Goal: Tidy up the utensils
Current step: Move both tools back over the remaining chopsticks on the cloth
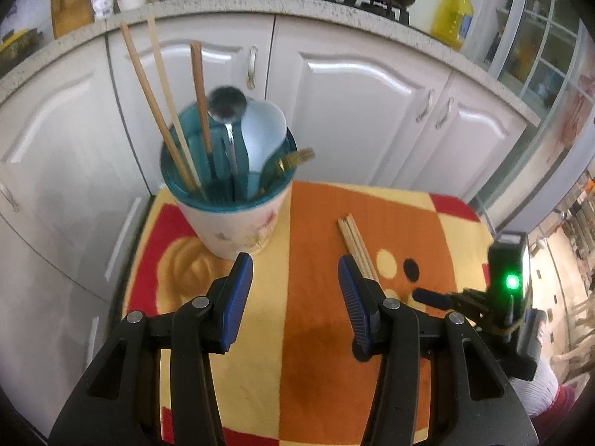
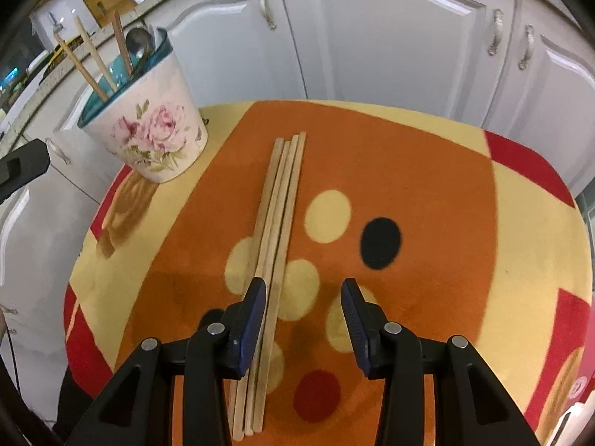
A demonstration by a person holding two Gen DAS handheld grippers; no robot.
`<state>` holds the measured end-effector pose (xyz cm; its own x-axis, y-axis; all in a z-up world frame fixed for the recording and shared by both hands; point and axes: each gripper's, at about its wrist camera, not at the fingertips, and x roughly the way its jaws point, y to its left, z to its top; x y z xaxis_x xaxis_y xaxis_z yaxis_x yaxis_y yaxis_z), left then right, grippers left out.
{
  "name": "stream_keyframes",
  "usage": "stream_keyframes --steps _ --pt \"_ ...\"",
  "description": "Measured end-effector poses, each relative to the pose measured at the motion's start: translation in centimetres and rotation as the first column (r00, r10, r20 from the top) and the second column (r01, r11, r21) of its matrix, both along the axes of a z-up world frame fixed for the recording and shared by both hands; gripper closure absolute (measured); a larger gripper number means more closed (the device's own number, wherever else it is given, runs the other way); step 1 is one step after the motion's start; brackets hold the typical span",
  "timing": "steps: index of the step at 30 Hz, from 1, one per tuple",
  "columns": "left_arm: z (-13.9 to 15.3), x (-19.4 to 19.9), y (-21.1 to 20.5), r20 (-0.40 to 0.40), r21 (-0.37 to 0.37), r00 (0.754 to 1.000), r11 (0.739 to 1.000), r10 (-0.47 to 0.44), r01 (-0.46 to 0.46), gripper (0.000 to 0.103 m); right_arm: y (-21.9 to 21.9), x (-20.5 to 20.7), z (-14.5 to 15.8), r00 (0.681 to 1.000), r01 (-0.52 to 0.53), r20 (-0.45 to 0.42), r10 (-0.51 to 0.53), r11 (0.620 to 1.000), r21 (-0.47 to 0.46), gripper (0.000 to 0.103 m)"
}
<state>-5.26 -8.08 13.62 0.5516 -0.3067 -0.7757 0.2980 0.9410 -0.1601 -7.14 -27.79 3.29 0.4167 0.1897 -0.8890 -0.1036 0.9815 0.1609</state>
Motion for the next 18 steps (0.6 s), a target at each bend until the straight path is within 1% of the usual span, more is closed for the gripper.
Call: stream_keyframes --steps 2,3,6,7,8,9,11,13,15,18 --pt "-0.5 0.1 -0.4 -0.012 0.002 1.000 1.000 -0.004 0.004 0.056 0.4 0.2 -0.5 1.000 -0.015 0.000 0.015 0.999 -0.028 0.063" --pt "-0.8 0.2 -0.6 -0.021 0.002 1.000 1.000 -0.006 0.006 0.056 0.5 0.3 -0.5 1.000 -0.017 0.018 0.017 0.999 -0.036 0.063" --pt "-1.3 0.4 -0.8 -0.032 0.003 0.999 1.000 -0.008 0.008 0.056 0.1 0.5 -0.5 1.000 -0.018 0.023 0.018 0.999 -0.035 0.063" --pt "-1.5 0.6 -0.9 -0.037 0.005 0.999 1.000 -0.008 0.008 0.056 -0.4 0.5 -0.5 0.999 -0.003 0.034 0.004 0.999 -0.051 0.063" --pt "-1.7 0.6 -0.7 -0.041 0.005 0.999 1.000 -0.008 0.008 0.056 -1.0 0.4 -0.4 0.999 0.025 0.038 -0.022 0.996 -0.087 0.063" --pt "-1.9 0.7 -0.7 -0.046 0.005 0.999 1.000 -0.007 0.007 0.056 -1.7 0.3 -0.4 0.998 0.048 0.040 -0.045 0.995 -0.087 0.063" --pt "-2.2 1.0 -0.7 -0.054 0.003 0.999 1.000 -0.007 0.008 0.056 -3.2 0.3 -0.5 0.996 0.091 0.009 -0.091 0.995 -0.047 0.063" --pt "-2.7 1.3 -1.0 -0.071 0.001 0.997 1.000 -0.013 0.013 0.056 -4.0 0.0 -0.2 0.995 0.099 0.010 -0.100 0.995 0.009 0.063" --pt "-3.1 1.6 -1.4 -0.086 -0.002 0.996 1.000 -0.017 0.017 0.056 -3.8 -0.2 0.1 0.997 0.078 0.016 -0.079 0.996 0.039 0.063" --pt "-3.6 1.8 -1.8 -0.101 -0.005 0.995 1.000 -0.017 0.017 0.056 -2.3 -0.3 0.4 1.000 0.010 0.027 -0.012 0.998 0.062 0.063"
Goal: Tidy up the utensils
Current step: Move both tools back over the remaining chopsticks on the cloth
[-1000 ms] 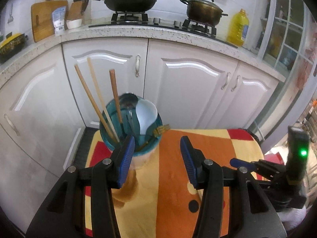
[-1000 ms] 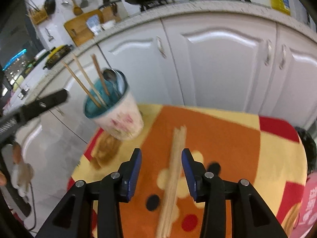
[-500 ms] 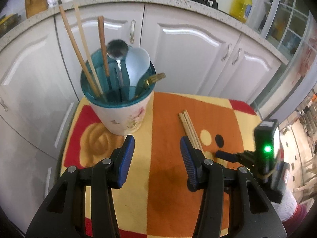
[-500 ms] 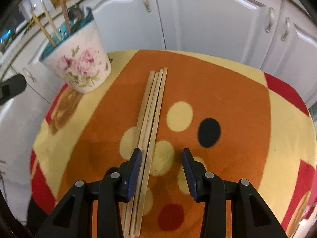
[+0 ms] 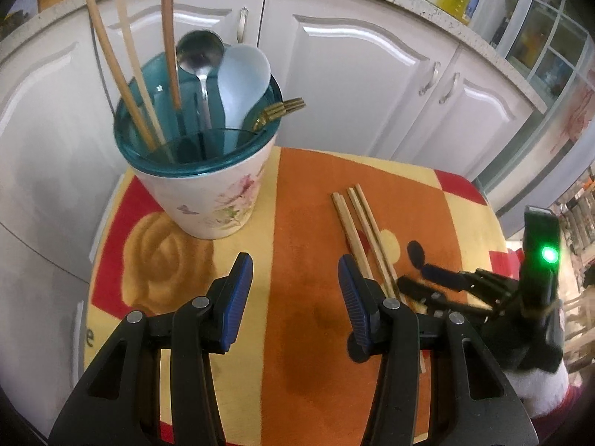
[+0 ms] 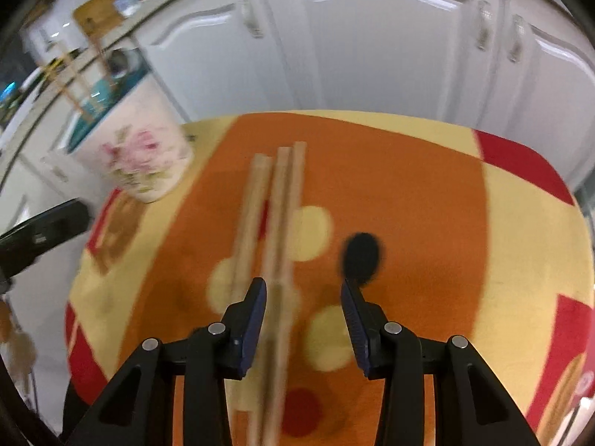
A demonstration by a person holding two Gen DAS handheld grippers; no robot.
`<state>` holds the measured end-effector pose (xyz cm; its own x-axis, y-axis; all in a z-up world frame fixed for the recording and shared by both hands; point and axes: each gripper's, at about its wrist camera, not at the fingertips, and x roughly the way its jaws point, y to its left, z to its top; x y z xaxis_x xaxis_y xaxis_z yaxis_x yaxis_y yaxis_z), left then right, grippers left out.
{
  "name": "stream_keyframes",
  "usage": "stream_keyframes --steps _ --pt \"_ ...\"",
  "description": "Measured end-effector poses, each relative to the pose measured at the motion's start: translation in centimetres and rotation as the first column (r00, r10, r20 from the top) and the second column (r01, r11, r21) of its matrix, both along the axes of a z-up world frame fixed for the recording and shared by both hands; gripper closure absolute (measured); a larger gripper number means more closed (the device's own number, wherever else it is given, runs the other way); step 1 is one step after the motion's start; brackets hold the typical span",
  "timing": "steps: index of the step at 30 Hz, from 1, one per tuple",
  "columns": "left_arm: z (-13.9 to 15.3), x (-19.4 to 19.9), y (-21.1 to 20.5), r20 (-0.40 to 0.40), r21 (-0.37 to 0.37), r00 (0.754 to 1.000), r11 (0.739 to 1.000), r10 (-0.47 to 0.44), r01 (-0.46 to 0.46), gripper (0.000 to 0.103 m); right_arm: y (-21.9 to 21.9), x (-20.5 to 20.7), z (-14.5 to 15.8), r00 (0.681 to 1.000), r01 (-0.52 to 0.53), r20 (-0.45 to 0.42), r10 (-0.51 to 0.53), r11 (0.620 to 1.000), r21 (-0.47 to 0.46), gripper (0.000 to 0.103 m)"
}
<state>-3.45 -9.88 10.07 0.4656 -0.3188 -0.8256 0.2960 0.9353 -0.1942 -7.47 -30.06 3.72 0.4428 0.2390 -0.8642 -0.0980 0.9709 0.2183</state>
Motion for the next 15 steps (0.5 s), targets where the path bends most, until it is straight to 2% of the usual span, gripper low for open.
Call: stream_keyframes --steps 3,6,11,15 --pt "0.0 0.1 -0.1 0.000 0.009 1.000 1.000 -0.001 0.001 0.056 1.7 0.2 -0.9 0.998 -0.058 -0.019 0.056 0.996 -0.072 0.063" --pt "-0.2 0.3 -0.2 -0.005 0.017 1.000 1.000 -0.003 0.003 0.056 1.0 0.1 -1.0 1.000 -0.028 -0.009 0.028 0.994 -0.103 0.062" --pt "-0.7 0.6 -1.0 -0.016 0.015 1.000 1.000 -0.020 0.021 0.056 -3.5 -0.5 -1.3 0.996 0.084 -0.033 -0.086 0.994 -0.066 0.062" --pt "-1.4 0.9 -2.3 -0.040 0.004 0.999 0.999 -0.034 0.034 0.056 -4.0 -1.2 -0.9 0.998 0.068 -0.020 -0.067 0.997 0.035 0.062"
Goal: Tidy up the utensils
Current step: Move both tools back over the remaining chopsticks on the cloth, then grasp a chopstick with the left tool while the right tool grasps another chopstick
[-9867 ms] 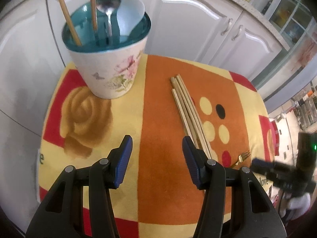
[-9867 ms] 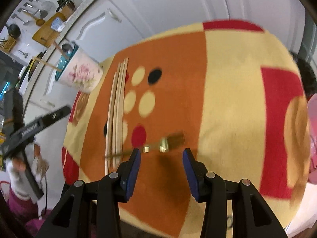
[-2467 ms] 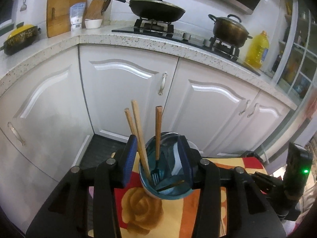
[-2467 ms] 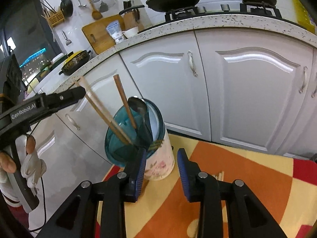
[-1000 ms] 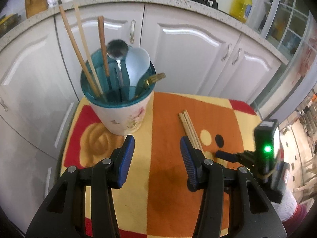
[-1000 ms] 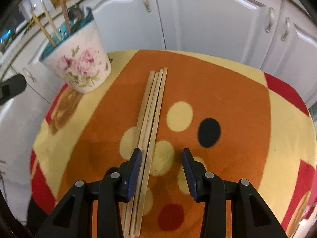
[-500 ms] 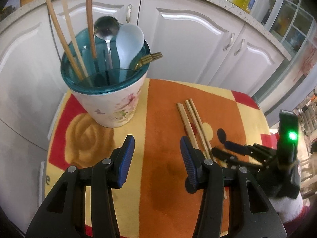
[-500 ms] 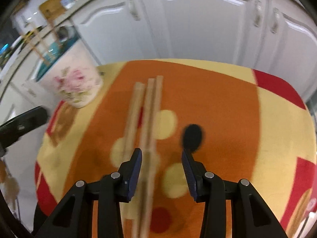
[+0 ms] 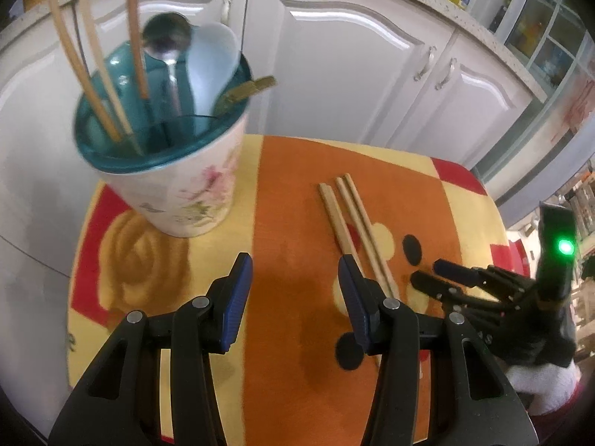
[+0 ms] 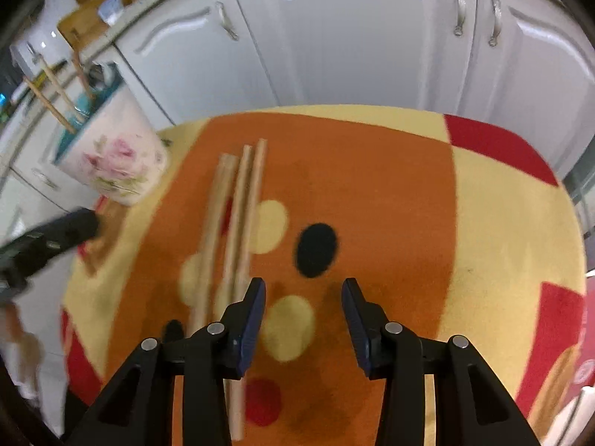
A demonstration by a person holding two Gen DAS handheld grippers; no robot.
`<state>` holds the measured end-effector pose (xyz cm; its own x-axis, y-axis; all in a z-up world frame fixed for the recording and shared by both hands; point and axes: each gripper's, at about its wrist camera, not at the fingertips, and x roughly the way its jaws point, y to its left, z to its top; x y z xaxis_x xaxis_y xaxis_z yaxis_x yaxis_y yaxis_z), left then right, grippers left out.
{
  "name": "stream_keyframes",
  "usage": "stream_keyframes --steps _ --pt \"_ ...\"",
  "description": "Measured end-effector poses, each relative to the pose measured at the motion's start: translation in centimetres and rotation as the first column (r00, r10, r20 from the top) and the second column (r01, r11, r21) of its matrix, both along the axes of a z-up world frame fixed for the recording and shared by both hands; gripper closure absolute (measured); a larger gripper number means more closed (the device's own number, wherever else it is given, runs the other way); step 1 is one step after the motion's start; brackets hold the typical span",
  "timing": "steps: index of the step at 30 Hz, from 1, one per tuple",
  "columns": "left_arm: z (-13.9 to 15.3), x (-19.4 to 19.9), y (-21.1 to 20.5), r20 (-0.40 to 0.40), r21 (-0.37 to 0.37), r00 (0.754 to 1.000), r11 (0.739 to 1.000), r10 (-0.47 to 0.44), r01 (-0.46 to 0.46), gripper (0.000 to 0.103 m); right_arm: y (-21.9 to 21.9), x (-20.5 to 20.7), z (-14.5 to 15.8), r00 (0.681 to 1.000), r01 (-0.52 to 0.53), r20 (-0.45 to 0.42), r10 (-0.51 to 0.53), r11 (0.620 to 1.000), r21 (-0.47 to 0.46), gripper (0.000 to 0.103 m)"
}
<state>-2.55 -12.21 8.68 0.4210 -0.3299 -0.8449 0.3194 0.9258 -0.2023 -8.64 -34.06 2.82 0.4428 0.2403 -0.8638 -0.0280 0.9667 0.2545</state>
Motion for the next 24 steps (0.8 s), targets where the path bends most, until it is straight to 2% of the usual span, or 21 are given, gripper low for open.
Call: stream_keyframes --steps 3,6,7,11,15,18,21,23,24 --pt "-0.1 0.0 -0.3 -0.002 0.002 1.000 1.000 0.000 0.000 0.056 3.0 0.2 0.0 0.997 -0.080 0.016 0.080 0.997 -0.010 0.062" --pt "-0.2 0.0 0.1 -0.003 0.016 1.000 1.000 0.009 -0.009 0.056 5.2 0.6 -0.9 0.993 -0.117 -0.010 0.117 0.990 -0.074 0.062" --pt "-0.2 0.1 0.3 -0.005 0.019 1.000 1.000 0.014 -0.014 0.056 5.6 0.7 -1.0 0.992 -0.123 0.014 0.125 0.988 -0.096 0.061" --pt "-0.4 0.1 1.0 -0.011 0.022 0.999 0.999 0.032 -0.031 0.056 4.2 0.5 -1.4 0.997 -0.073 0.003 0.074 0.988 -0.135 0.061" --pt "-0.8 0.2 0.7 -0.024 0.025 0.999 0.999 0.031 -0.030 0.056 2.1 0.8 -0.9 1.000 -0.024 0.000 0.025 0.998 -0.055 0.061" --pt "-0.9 0.2 0.3 -0.032 0.010 0.999 1.000 0.029 -0.029 0.056 3.0 0.9 -0.5 0.998 -0.059 0.011 0.059 0.998 -0.012 0.061" --pt "-0.8 0.2 0.0 -0.028 0.015 0.999 1.000 0.027 -0.027 0.056 6.4 1.5 -1.7 0.993 -0.122 -0.007 0.121 0.992 -0.041 0.061" --pt "-0.7 0.2 0.1 -0.028 0.025 0.999 0.999 0.022 -0.022 0.056 7.1 1.6 -1.8 0.991 -0.130 0.014 0.132 0.987 -0.098 0.061" --pt "-0.7 0.2 0.1 -0.026 0.029 0.999 0.999 0.021 -0.020 0.056 7.0 1.7 -1.8 0.992 -0.128 0.009 0.129 0.987 -0.096 0.061"
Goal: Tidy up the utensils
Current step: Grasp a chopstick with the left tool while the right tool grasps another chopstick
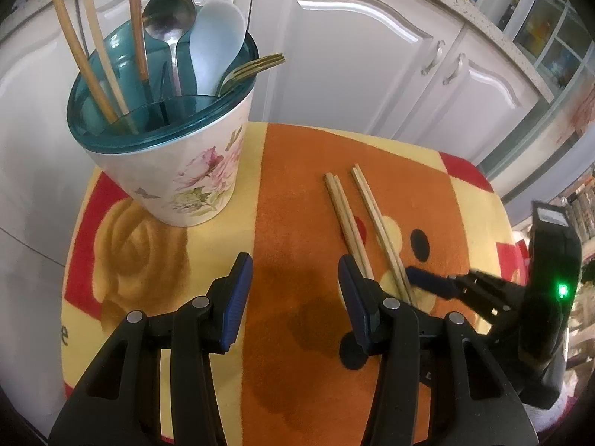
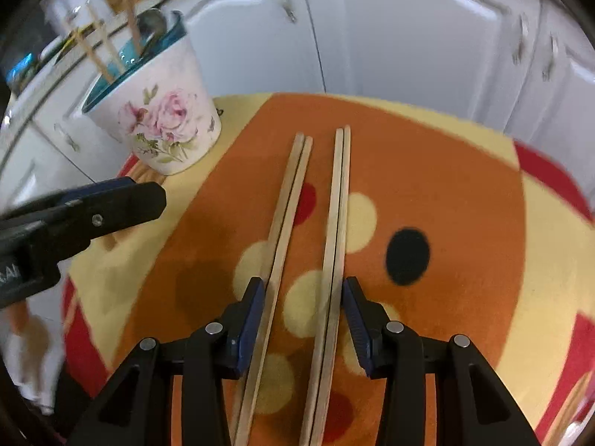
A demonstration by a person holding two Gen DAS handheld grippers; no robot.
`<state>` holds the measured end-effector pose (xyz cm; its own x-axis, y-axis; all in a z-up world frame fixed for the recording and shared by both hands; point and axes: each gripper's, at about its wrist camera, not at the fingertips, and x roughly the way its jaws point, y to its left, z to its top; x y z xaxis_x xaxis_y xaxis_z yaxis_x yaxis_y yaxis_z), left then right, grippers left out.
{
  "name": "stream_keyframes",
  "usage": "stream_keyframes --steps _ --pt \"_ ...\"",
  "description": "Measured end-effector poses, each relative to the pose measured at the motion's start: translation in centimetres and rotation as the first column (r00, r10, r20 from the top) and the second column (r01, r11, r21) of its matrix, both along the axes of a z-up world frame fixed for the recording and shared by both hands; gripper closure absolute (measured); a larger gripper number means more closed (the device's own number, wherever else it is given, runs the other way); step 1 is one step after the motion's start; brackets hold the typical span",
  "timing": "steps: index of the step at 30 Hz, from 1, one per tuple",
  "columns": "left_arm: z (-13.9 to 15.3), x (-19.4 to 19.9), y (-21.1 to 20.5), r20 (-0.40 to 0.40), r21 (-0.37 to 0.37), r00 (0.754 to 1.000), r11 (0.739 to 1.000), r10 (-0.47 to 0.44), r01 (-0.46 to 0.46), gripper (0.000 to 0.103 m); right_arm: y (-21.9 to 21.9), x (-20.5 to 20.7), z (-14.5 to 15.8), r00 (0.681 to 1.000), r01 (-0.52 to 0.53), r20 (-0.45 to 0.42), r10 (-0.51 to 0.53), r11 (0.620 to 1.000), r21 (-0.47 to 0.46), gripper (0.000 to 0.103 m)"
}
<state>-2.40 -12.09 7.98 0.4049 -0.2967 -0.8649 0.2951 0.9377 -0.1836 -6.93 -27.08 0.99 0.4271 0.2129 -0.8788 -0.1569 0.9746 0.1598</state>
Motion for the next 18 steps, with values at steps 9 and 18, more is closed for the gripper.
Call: stream_keyframes --steps 9,18 --pt "-0.6 0.6 -0.9 -0.020 -0.005 1.000 1.000 -0.017 0.017 0.056 -4.8 0.3 0.3 0.989 0.144 -0.031 -0.143 0.988 0.052 0.061" --pt "-2.6 3.3 -4.4 -0.055 -0.011 0.997 0.998 -0.055 0.054 0.058 -7.2 1.2 1.8 0.986 0.163 -0.002 -0.165 0.972 0.170 0.061"
